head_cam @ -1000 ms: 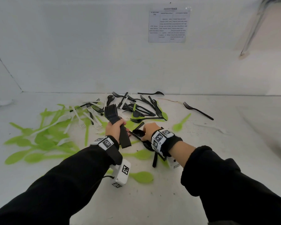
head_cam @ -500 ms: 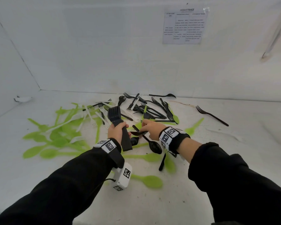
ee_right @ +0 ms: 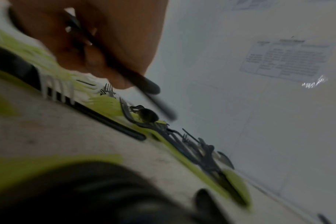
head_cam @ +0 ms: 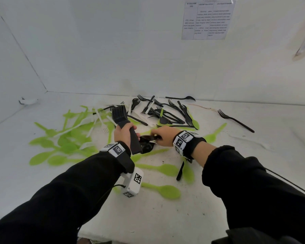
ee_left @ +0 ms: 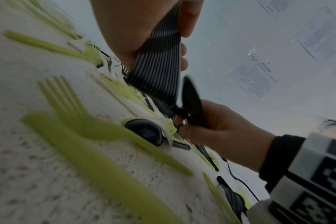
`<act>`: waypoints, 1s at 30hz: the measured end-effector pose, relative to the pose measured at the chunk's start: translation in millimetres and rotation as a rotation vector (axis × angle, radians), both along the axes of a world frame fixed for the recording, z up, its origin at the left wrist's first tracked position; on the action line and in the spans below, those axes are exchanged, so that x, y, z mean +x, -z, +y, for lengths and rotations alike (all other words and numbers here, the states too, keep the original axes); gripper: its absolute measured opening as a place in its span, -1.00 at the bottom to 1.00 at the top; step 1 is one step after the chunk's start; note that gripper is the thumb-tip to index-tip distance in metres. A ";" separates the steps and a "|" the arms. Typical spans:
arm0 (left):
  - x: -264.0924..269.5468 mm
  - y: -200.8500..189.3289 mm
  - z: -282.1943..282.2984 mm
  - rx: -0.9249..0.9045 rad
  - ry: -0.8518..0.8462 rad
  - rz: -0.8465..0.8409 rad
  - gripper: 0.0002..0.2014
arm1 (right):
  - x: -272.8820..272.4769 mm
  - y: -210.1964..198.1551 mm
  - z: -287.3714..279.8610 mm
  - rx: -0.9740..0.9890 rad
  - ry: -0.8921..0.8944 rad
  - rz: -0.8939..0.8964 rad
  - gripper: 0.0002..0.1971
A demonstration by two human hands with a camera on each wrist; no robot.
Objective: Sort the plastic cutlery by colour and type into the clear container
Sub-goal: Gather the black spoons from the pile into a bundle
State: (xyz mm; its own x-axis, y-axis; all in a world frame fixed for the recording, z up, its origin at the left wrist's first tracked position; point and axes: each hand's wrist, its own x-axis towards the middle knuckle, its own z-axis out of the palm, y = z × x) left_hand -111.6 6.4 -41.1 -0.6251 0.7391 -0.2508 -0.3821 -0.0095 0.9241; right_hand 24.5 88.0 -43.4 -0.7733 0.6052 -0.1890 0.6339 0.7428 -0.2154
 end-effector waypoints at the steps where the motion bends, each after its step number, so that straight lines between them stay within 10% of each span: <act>1: -0.7 -0.2 -0.3 -0.005 0.005 0.007 -0.87 | -2.1 2.4 -2.1 -0.006 -0.005 -0.034 -0.74; 21: -1.5 8.5 -10.7 -0.038 0.027 0.002 -0.89 | -11.8 12.3 4.7 0.032 0.060 -0.179 -0.68; 30: 1.3 9.9 -11.1 -0.050 0.027 -0.019 -0.86 | -0.3 -4.4 25.6 -0.104 0.377 0.246 -0.72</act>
State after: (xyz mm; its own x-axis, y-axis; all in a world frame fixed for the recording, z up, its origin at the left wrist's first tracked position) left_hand -110.3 -4.6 -51.0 -0.5999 0.7418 -0.2998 -0.3993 0.0472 0.9156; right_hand 24.2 113.6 -39.0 -0.5323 0.8404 -0.1019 0.7765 0.4367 -0.4544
